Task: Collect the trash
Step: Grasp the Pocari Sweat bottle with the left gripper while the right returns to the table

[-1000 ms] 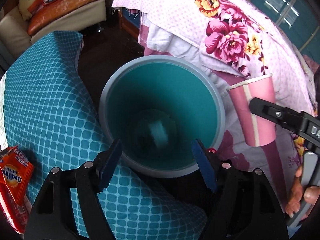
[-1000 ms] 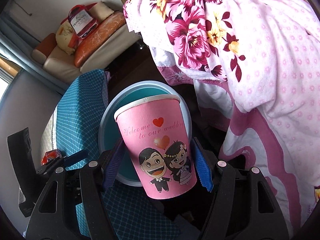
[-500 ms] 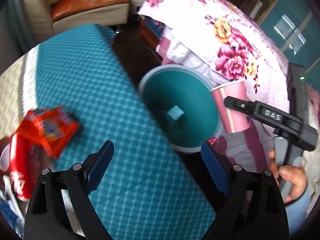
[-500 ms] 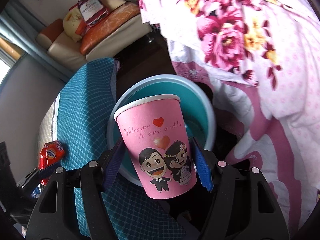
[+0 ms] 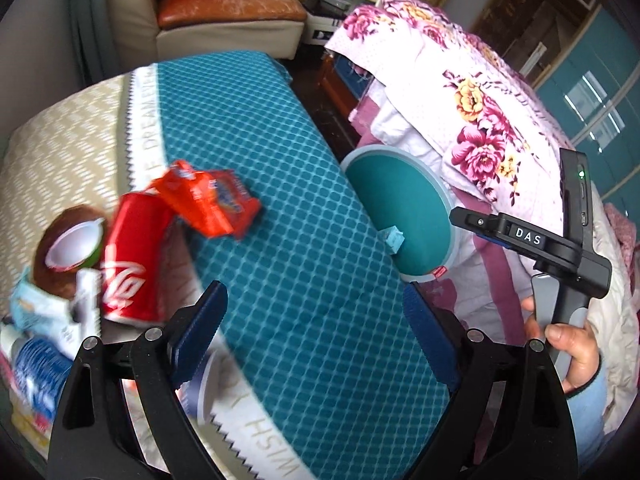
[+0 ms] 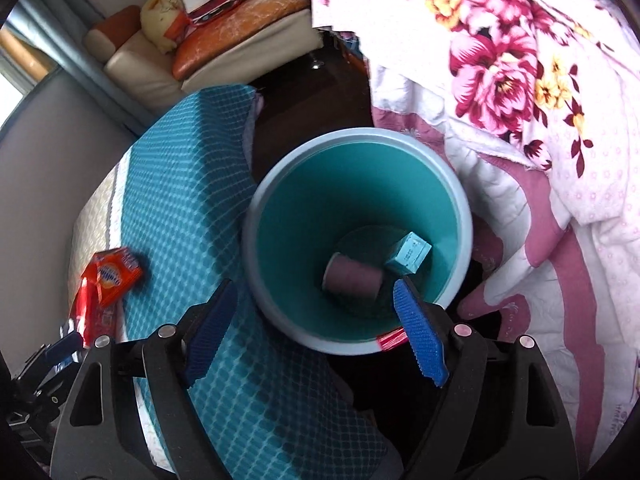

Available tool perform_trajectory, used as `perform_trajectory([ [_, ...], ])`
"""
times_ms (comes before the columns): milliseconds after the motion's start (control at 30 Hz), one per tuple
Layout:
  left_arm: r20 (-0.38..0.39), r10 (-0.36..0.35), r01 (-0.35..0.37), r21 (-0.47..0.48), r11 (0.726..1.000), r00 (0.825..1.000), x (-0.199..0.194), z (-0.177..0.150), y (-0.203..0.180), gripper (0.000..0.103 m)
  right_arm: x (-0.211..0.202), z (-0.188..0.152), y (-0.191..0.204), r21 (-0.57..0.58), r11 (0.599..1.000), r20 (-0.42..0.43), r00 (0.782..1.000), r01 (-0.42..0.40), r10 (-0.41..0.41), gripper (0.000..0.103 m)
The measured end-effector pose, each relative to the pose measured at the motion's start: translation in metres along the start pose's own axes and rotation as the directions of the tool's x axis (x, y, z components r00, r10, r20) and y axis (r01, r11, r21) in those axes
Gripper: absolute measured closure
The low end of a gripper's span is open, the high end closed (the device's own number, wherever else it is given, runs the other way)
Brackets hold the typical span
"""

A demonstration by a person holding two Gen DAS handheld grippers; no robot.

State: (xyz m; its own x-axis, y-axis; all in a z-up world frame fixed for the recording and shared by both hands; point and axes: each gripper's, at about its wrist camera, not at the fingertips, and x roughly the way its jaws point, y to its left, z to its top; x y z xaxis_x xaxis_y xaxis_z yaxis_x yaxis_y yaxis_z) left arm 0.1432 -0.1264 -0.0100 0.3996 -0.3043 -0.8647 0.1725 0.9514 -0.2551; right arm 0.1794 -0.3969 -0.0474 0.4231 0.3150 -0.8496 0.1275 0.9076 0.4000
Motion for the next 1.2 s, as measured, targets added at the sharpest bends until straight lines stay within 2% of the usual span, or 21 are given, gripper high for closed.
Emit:
perform_trajectory([
  [167,0.041,0.045,-0.043,-0.046,0.998,0.998,-0.033,-0.022,0.024,0.014,-0.007,-0.010,0.024,-0.040,0.999,-0.008,1.000,-0.011,0.010,0.025],
  [300,0.064,0.083,-0.075,-0.119,0.990,0.994,-0.056,-0.041,0.051,0.014,-0.007,-0.026,0.050,-0.091,0.995,-0.053,0.998,-0.046,0.041,0.025],
  [433,0.088,0.114,-0.094,-0.205,0.974,0.990,-0.077,-0.059,0.080,0.014,-0.008,-0.044,0.085,-0.178,0.981,-0.094,0.994,-0.073,0.057,0.025],
  [567,0.099,0.143,-0.109,-0.285,0.952,0.985,-0.090,-0.076,0.107,0.014,-0.012,-0.061,0.115,-0.257,0.962,-0.113,0.992,-0.089,0.062,0.020],
  [733,0.083,0.164,-0.120,-0.385,0.915,0.983,-0.088,-0.092,0.135,0.014,-0.016,-0.078,0.146,-0.339,0.935,-0.132,0.990,-0.099,0.057,0.019],
  [933,0.075,0.158,-0.106,-0.459,0.882,0.985,-0.079,-0.098,0.152,0.014,-0.018,-0.086,0.163,-0.371,0.924,-0.141,0.989,-0.095,0.045,0.019],
  [1200,0.051,0.185,-0.137,-0.486,0.863,0.981,-0.064,-0.095,0.156,0.014,-0.012,-0.083,0.168,-0.369,0.925,-0.156,0.987,-0.090,0.033,0.019],
])
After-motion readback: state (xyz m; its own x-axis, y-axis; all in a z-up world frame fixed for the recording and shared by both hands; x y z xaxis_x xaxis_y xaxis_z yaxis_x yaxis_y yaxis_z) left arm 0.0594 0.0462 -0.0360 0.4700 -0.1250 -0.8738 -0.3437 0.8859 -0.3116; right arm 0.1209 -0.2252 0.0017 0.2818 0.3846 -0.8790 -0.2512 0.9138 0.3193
